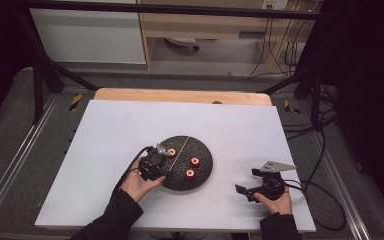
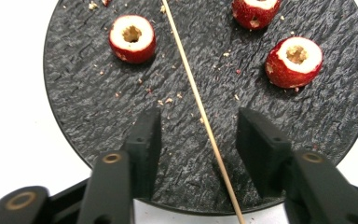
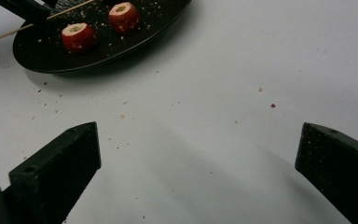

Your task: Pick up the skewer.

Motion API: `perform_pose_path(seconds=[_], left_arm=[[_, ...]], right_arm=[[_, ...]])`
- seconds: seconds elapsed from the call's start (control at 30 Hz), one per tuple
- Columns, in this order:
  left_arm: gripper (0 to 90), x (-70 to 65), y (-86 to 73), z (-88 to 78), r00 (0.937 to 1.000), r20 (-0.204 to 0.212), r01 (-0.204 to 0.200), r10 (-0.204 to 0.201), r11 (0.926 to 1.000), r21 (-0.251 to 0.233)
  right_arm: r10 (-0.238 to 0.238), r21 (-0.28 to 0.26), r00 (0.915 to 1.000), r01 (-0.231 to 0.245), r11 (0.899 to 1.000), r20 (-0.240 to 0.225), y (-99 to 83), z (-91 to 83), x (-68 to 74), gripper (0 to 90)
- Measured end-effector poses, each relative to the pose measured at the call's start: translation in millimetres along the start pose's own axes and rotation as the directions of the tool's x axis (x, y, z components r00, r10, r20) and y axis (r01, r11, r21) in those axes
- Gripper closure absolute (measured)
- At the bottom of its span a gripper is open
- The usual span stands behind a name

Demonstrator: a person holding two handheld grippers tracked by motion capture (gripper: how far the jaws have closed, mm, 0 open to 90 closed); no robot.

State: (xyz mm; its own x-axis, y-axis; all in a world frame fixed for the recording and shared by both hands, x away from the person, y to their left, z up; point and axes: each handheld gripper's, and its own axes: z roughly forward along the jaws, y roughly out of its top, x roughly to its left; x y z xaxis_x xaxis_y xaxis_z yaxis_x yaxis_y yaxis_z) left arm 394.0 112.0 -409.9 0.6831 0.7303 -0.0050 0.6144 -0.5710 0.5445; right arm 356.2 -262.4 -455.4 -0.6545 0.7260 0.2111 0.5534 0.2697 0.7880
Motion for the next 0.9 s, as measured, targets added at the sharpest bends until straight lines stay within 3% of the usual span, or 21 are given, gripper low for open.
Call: perform_pose_path(seconds=[0.33,0.9], left_arm=[[67.9,-5.6,2.9,5.8,0.9999,-0.014,-0.003,0.004,0.9986,0.052],[81.7,-8.3,2.1,9.4,0.9977,-0.051,0.047,-0.044,0.9972,0.057]], right_arm=[[0.004,-0.002,1.0,-0.004,1.0,-0.003,0.1,-0.2,0.1,0.8],[0.005,-0.001,1.0,-0.005,1.0,-0.003,0.2,-0.2,0.1,0.7]])
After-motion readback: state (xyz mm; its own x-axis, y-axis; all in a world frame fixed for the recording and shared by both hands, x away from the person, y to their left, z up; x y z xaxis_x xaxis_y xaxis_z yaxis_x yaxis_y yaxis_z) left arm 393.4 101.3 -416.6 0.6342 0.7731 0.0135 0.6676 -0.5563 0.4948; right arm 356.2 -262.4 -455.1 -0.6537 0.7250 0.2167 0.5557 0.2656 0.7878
